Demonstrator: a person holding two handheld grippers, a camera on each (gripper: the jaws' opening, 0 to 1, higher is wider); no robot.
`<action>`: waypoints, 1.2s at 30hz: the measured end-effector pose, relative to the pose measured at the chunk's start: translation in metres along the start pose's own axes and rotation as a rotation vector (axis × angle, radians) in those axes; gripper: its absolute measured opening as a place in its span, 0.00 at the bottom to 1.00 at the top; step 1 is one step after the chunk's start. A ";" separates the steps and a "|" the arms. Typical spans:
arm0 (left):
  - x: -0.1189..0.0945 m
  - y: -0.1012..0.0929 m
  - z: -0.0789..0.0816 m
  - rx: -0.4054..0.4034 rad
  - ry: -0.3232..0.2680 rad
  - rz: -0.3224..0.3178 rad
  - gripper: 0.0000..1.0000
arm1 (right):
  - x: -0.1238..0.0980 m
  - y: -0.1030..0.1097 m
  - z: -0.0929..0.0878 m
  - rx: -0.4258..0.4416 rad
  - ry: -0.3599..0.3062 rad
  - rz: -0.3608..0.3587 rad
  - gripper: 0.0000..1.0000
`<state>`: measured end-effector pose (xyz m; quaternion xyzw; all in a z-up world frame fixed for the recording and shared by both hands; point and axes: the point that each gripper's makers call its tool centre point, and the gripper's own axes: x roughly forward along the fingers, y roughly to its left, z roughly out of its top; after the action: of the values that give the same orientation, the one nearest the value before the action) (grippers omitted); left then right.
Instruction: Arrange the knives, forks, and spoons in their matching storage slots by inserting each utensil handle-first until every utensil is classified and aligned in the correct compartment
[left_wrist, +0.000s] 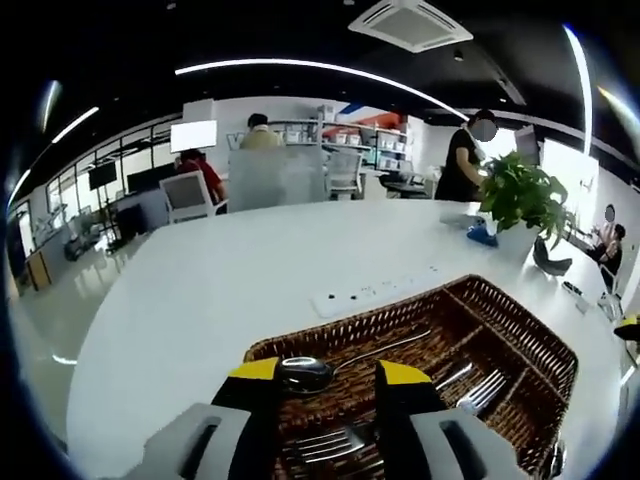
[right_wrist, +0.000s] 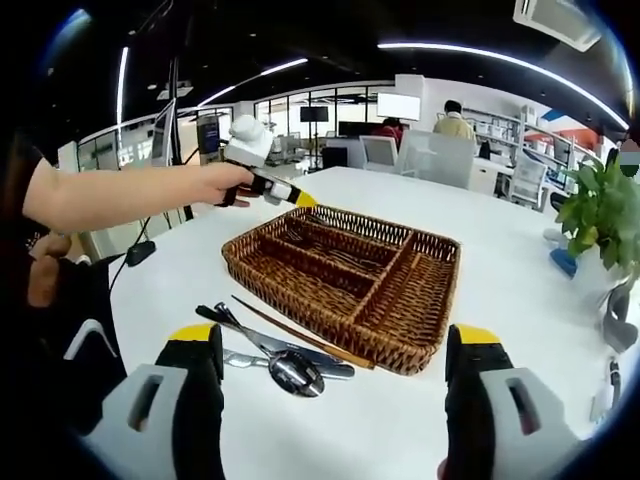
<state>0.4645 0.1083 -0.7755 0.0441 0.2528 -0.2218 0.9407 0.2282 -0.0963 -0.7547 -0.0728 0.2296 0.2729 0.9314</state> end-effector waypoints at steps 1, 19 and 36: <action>-0.003 -0.002 0.000 0.000 0.000 -0.002 0.42 | 0.000 0.001 0.000 -0.003 -0.001 0.002 0.95; -0.075 -0.055 -0.013 0.038 -0.025 -0.096 0.66 | 0.001 0.006 0.009 -0.026 -0.037 0.022 0.99; -0.141 -0.080 -0.044 -0.017 -0.076 -0.149 0.80 | -0.002 0.002 0.010 -0.008 -0.043 0.021 1.00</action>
<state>0.3001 0.1014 -0.7414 0.0087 0.2212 -0.2907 0.9309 0.2300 -0.0929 -0.7448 -0.0682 0.2091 0.2851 0.9329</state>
